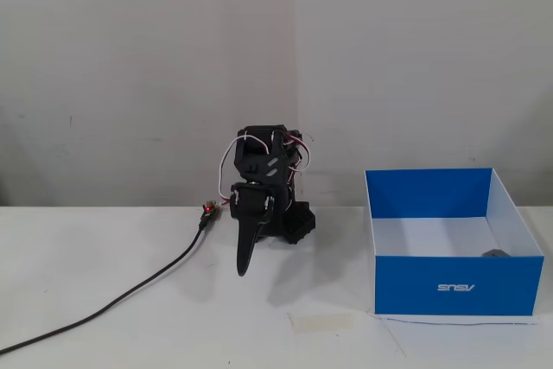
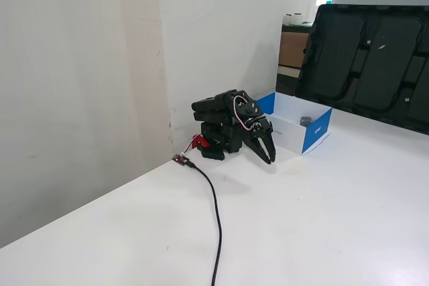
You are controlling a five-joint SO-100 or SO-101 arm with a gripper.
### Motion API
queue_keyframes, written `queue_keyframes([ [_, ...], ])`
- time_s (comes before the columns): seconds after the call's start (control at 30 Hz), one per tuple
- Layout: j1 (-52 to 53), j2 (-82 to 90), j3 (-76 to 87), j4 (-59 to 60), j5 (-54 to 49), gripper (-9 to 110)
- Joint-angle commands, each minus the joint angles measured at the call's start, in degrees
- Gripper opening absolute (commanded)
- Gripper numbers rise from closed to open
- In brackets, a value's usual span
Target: Pick the gray block and keep it in the box.
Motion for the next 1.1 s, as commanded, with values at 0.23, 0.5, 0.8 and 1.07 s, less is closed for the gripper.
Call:
queue_keyframes([
  [0.23,1.05,7.12,1.93,0.79,-1.32,0],
  [0.5,1.85,7.12,1.76,0.97,-0.09,0],
  [0.8,3.43,7.21,4.83,0.09,0.00,0],
  [1.07,3.69,7.21,4.83,0.09,0.53,0],
])
